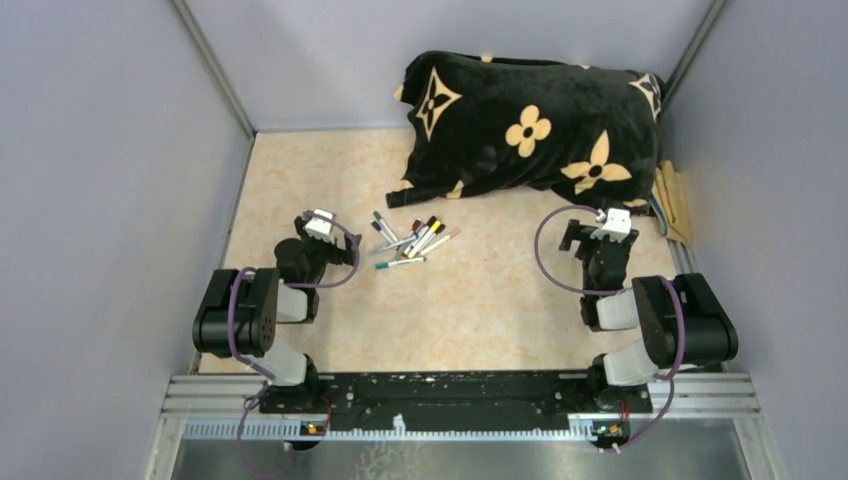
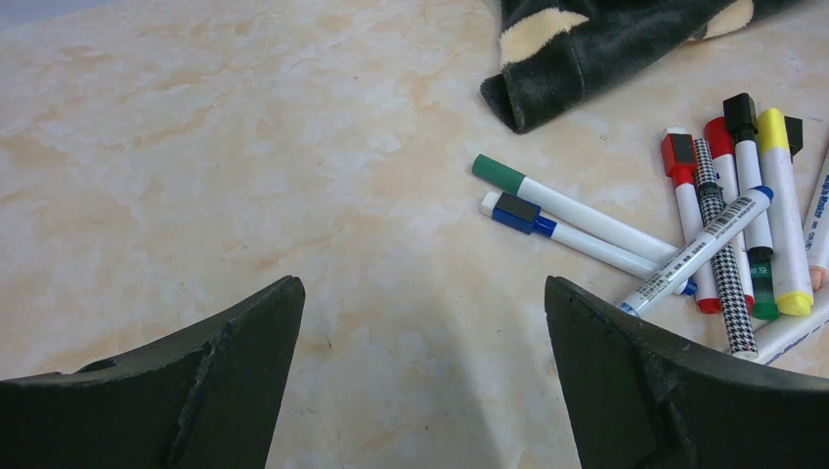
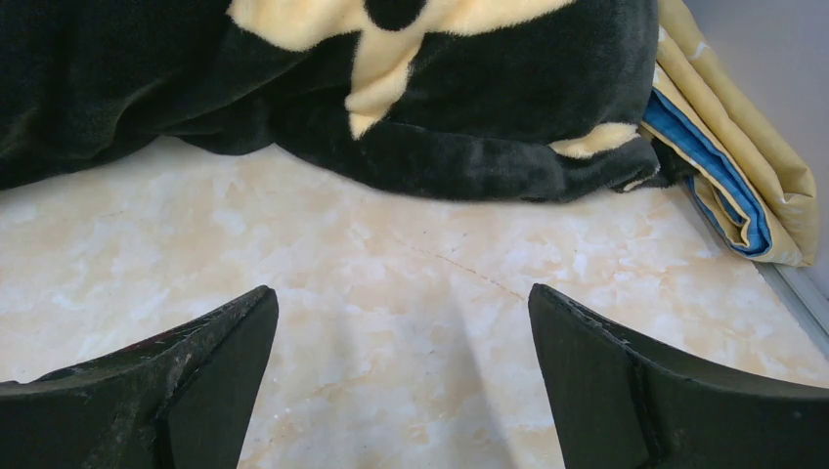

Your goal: Open the pen caps

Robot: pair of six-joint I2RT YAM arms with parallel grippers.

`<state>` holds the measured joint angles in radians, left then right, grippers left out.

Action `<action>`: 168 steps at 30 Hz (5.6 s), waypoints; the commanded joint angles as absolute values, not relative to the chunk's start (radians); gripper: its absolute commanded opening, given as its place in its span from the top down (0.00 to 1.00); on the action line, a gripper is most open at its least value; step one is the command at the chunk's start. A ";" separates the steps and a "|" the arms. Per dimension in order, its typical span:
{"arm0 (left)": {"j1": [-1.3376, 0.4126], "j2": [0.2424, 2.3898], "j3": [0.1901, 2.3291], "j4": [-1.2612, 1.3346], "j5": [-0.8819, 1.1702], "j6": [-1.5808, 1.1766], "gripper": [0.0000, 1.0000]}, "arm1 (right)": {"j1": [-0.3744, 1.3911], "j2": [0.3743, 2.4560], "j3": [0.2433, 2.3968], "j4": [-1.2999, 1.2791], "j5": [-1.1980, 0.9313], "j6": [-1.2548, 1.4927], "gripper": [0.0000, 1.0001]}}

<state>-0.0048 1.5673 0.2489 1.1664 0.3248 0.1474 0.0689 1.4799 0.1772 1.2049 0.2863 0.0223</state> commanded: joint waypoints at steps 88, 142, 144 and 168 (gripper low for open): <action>0.243 1.508 1.184 -0.584 0.578 0.180 0.01 | 0.855 2.488 2.090 -0.382 -0.004 0.138 0.70; -0.054 1.215 0.961 -0.767 0.896 1.253 0.01 | 0.742 1.879 1.493 -0.253 -0.714 0.229 1.00; -0.086 1.180 0.946 -0.766 0.883 1.320 0.01 | 0.741 1.875 1.481 -0.274 -0.743 0.219 1.00; -0.314 1.183 0.929 -0.776 0.669 1.398 0.40 | 0.750 1.858 1.405 -0.077 -0.978 0.417 1.00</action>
